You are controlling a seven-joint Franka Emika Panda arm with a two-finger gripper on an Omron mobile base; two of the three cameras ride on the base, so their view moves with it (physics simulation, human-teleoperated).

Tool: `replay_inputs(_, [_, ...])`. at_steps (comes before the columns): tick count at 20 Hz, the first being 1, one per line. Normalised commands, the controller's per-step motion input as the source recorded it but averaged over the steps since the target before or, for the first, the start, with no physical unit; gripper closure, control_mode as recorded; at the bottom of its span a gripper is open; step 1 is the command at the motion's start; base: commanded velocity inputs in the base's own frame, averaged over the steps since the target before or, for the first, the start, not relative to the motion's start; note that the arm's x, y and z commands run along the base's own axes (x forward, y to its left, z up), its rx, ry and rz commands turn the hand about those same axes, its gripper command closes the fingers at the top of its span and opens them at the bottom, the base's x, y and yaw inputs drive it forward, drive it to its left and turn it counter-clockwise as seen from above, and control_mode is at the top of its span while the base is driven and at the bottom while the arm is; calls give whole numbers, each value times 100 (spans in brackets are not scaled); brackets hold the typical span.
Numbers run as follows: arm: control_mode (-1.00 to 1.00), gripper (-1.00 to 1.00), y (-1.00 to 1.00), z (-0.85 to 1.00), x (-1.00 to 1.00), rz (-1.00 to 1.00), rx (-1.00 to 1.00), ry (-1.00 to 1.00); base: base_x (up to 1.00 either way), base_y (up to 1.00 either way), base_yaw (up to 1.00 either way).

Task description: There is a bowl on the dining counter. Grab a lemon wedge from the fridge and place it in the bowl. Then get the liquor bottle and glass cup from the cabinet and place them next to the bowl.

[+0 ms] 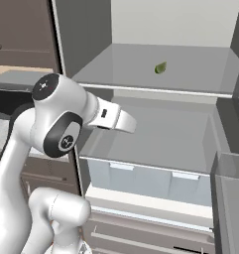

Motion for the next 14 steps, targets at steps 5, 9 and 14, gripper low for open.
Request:
replay_inputs(5, [100, -100, 0, 0, 0, 0, 0, 0, 37, -31, 0])
replay_inputs(9, [100, -100, 0, 0, 0, 0, 0, 0, 41, -20, 0])
replay_inputs(14, [-100, -100, -17, 50, 6, 0, 6, -3, 6, -3, 0])
